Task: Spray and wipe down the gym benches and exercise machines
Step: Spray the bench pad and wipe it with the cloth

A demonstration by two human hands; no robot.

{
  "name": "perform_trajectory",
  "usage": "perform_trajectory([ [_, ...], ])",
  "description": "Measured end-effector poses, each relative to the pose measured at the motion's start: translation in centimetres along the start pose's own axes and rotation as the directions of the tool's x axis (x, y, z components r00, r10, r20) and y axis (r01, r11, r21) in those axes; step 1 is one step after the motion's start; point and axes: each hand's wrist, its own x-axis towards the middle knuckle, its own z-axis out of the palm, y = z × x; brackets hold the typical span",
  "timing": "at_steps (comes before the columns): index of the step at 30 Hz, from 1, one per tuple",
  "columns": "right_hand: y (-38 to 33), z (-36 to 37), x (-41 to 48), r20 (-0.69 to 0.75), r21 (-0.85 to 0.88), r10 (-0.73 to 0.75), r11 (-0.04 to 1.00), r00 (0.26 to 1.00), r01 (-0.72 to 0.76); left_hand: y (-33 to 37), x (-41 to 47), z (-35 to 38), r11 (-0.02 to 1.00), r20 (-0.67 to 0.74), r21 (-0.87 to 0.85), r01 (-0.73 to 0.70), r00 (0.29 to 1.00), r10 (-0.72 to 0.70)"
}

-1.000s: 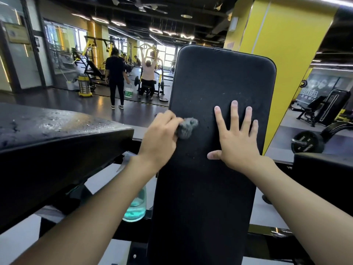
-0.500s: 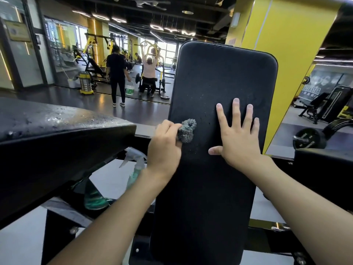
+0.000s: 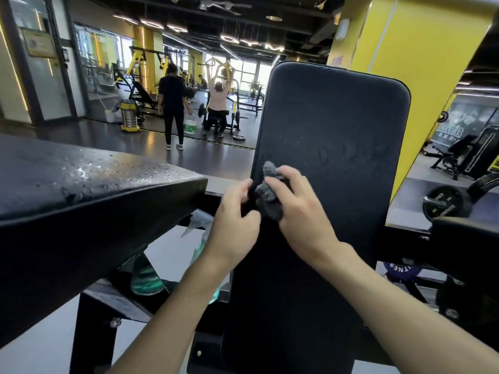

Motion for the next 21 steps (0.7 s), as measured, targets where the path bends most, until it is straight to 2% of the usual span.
perform_trajectory([
  [1, 0.3, 0.1, 0.5, -0.041, -0.055, -0.025, 0.998, 0.999, 0.023, -0.8, -0.1, 0.0, 0.989, -0.049, 0.144, -0.022, 0.998, 0.03],
  [3, 0.6, 0.3, 0.6, -0.067, -0.141, -0.084, 0.987, 0.994, 0.074, -2.1, -0.8, 0.3, 0.945, 0.034, 0.318, -0.073, 0.997, 0.066],
  [6, -0.1, 1.6, -1.5, 0.08, -0.193, -0.211, 0.956, 0.974, 0.223, -4.0, -0.9, 0.5, 0.89, 0.056, 0.442, -0.115, 0.993, 0.101],
  [9, -0.1, 1.1, -2.3, 0.263, -0.205, -0.347, 0.892, 0.9, 0.404, -4.8, -0.7, 0.5, 0.874, 0.038, 0.473, -0.113, 0.993, 0.108],
  [11, 1.0, 0.0, -0.8, 0.253, -0.233, -0.378, 0.87, 0.891, 0.435, -4.9, -0.9, 0.6, 0.875, 0.045, 0.479, -0.069, 0.998, 0.054],
  [14, 1.8, -0.5, 1.0, 0.003, -0.259, -0.217, 0.943, 0.976, 0.21, -4.7, -0.9, 0.7, 0.861, 0.049, 0.507, -0.031, 0.999, 0.007],
  [16, 0.7, 0.7, -0.1, -0.067, -0.237, -0.14, 0.964, 0.988, 0.121, -4.7, -0.8, 0.7, 0.857, 0.052, 0.514, -0.032, 0.999, 0.006],
  [18, -0.4, 1.9, -2.3, 0.017, -0.249, -0.223, 0.943, 0.975, 0.22, -4.7, -0.8, 0.6, 0.848, 0.064, 0.527, -0.044, 0.998, 0.012],
  [21, 0.9, 0.5, -3.3, 0.204, -0.247, -0.395, 0.865, 0.896, 0.437, -4.7, -1.0, 0.3, 0.831, 0.102, 0.554, -0.06, 0.995, 0.004],
])
